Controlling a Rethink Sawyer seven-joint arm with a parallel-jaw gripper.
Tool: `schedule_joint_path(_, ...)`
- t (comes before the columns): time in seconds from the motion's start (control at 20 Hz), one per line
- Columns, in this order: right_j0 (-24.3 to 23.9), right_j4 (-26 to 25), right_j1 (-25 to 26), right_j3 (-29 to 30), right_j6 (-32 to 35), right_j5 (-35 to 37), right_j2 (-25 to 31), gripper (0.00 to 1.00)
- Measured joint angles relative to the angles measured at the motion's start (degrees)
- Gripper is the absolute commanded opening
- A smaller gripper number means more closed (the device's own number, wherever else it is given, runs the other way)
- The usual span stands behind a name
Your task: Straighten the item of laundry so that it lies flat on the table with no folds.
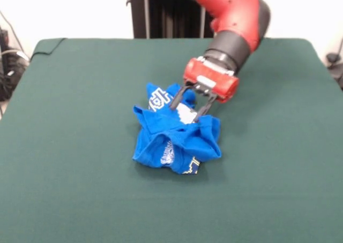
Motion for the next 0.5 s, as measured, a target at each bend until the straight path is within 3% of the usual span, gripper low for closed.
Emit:
schedule_joint_path(0.35,8.03,13.26,3.48,-0.04,-1.53,3.99,-5.48,1.0)
schedule_joint_path(0.4,9.99,19.11,4.85,-0.05,-3.2,5.51,-6.75,1.0)
schedule_joint_path(0.5,11.17,23.31,6.1,-0.07,-5.04,6.49,-7.63,1.0)
